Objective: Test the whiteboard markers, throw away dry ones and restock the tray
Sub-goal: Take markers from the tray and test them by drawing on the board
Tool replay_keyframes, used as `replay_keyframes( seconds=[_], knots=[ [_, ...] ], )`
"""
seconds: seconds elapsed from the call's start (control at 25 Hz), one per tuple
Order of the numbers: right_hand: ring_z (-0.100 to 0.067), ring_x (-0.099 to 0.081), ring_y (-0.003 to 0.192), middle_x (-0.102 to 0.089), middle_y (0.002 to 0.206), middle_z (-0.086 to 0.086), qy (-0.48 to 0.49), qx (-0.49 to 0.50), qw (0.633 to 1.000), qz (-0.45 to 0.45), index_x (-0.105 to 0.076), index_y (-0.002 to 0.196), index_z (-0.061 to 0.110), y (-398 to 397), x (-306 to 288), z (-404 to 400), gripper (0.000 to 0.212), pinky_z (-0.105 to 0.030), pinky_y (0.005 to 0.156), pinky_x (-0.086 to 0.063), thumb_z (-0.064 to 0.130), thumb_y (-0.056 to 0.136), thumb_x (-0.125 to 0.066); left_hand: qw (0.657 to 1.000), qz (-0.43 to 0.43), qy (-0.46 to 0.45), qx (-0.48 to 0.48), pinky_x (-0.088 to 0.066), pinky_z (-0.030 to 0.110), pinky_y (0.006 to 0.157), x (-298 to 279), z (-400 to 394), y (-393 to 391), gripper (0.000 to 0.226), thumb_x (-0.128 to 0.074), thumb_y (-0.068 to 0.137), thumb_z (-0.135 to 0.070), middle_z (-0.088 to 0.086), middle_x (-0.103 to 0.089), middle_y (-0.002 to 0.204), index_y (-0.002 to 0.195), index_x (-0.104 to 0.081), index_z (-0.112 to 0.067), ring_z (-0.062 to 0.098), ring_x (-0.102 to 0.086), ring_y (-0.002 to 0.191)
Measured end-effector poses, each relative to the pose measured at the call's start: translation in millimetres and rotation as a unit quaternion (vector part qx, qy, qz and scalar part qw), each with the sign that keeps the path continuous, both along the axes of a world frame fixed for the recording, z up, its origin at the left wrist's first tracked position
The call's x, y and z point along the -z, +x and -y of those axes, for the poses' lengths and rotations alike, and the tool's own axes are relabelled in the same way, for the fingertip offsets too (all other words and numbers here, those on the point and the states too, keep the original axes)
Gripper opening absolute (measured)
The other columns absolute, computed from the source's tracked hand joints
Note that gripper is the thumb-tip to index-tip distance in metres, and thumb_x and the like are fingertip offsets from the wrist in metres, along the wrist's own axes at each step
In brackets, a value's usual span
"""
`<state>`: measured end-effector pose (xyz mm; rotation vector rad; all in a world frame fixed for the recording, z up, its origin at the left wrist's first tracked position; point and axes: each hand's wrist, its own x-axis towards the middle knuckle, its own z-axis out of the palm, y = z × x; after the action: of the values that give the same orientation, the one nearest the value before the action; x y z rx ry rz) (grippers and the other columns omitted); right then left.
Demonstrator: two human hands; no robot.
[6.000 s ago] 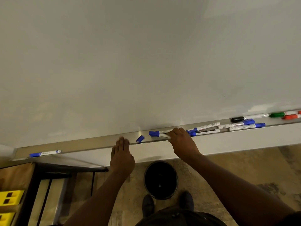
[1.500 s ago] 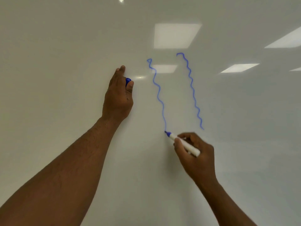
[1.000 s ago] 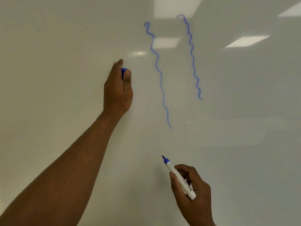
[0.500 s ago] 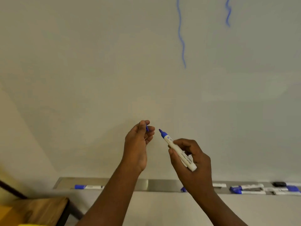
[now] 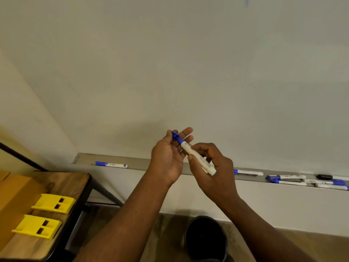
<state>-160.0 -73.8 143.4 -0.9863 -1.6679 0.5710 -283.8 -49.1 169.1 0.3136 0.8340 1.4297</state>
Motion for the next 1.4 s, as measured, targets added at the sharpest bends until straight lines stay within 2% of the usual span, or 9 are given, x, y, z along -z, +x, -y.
replay_keyframes(
  seconds=[0.24, 0.4, 0.56, 0.76, 0.84, 0.96, 1.16, 1.24, 1.4],
  knots=[
    [-0.004, -0.061, 0.072, -0.066, 0.092, 0.01, -0.044, 0.007, 0.998, 0.043, -0.063, 0.109, 0.016, -2, 11, -3, 0.034, -0.008, 0.063, -0.046, 0.037, 0.082, -0.062, 0.995, -0.091, 0.008, -0.026, -0.046, 0.051, 0.102, 14, 8, 7, 0.032, -0.031, 0.104, -0.037, 0.009, -0.074, 0.102, 0.113, -0.052, -0.014, 0.03, -0.065, 0.106],
    [-0.006, -0.062, 0.07, -0.07, 0.091, 0.002, -0.053, -0.011, 0.997, 0.049, -0.065, 0.11, 0.011, -2, 16, 1, 0.034, -0.008, 0.064, -0.045, 0.032, 0.084, -0.061, 0.978, -0.186, 0.012, -0.098, -0.053, 0.035, 0.086, 20, 12, 10, 0.024, -0.034, 0.104, -0.029, 0.005, -0.07, 0.076, 0.098, -0.053, -0.017, 0.019, -0.066, 0.078],
    [-0.006, -0.059, 0.069, -0.069, 0.084, 0.002, -0.065, -0.018, 0.997, 0.033, -0.066, 0.107, 0.01, -7, 19, 7, 0.031, -0.008, 0.058, -0.042, 0.031, 0.085, -0.06, 0.97, -0.205, -0.016, -0.132, -0.051, 0.036, 0.085, 27, 12, 9, 0.022, -0.04, 0.103, -0.023, 0.009, -0.06, 0.089, 0.088, -0.055, -0.02, 0.019, -0.057, 0.081],
    [-0.009, -0.061, 0.071, -0.07, 0.087, 0.0, -0.07, -0.027, 0.997, 0.021, -0.066, 0.108, 0.01, -14, 31, 9, 0.033, -0.009, 0.062, -0.044, 0.035, 0.087, -0.061, 0.969, -0.2, -0.03, -0.144, -0.05, 0.034, 0.08, 39, 14, 6, 0.021, -0.042, 0.103, -0.023, 0.004, -0.058, 0.084, 0.086, -0.055, -0.019, 0.016, -0.055, 0.076],
    [-0.006, -0.063, 0.081, -0.071, 0.096, -0.006, -0.051, -0.05, 0.996, 0.048, -0.065, 0.111, 0.008, -16, 45, 11, 0.034, -0.015, 0.072, -0.051, 0.032, 0.087, -0.058, 0.974, -0.182, -0.04, -0.126, -0.052, 0.036, 0.077, 44, 17, 5, 0.02, -0.043, 0.102, -0.024, 0.006, -0.059, 0.082, 0.089, -0.057, -0.019, 0.018, -0.057, 0.074],
    [-0.017, -0.061, 0.104, -0.067, 0.113, -0.016, -0.131, -0.072, 0.984, 0.093, -0.062, 0.117, 0.001, -22, 57, 13, 0.045, -0.039, 0.096, -0.051, 0.03, 0.082, -0.058, 0.986, -0.138, -0.032, -0.093, -0.052, 0.034, 0.069, 52, 19, -1, 0.021, -0.041, 0.103, -0.023, 0.007, -0.062, 0.07, 0.094, -0.06, -0.016, 0.018, -0.059, 0.066],
    [-0.004, -0.064, 0.082, -0.072, 0.101, 0.009, -0.136, -0.158, 0.966, 0.149, -0.066, 0.12, 0.024, -27, 42, -9, 0.037, -0.009, 0.07, -0.046, 0.045, 0.093, -0.052, 0.981, -0.135, -0.074, -0.116, -0.054, 0.037, 0.082, 69, 14, -34, 0.022, -0.039, 0.103, -0.025, 0.01, -0.065, 0.082, 0.104, -0.057, -0.014, 0.02, -0.063, 0.076],
    [-0.007, -0.06, 0.07, -0.072, 0.092, 0.007, -0.197, -0.153, 0.957, 0.148, -0.062, 0.124, 0.027, -31, 48, -15, 0.03, -0.008, 0.063, -0.043, 0.034, 0.096, -0.054, 0.971, -0.164, -0.097, -0.144, -0.052, 0.037, 0.089, 82, 10, -50, 0.019, -0.04, 0.103, -0.024, 0.01, -0.066, 0.086, 0.107, -0.056, -0.015, 0.021, -0.064, 0.082],
    [-0.003, -0.051, 0.069, -0.067, 0.094, 0.003, -0.218, -0.127, 0.922, 0.294, -0.058, 0.127, 0.024, -54, 81, -30, 0.031, -0.007, 0.059, -0.032, 0.032, 0.097, -0.053, 0.933, -0.303, -0.134, -0.14, -0.05, 0.03, 0.085, 113, 5, -81, 0.02, -0.039, 0.103, -0.029, 0.004, -0.071, 0.091, 0.112, -0.053, -0.017, 0.024, -0.064, 0.096]
  ],
)
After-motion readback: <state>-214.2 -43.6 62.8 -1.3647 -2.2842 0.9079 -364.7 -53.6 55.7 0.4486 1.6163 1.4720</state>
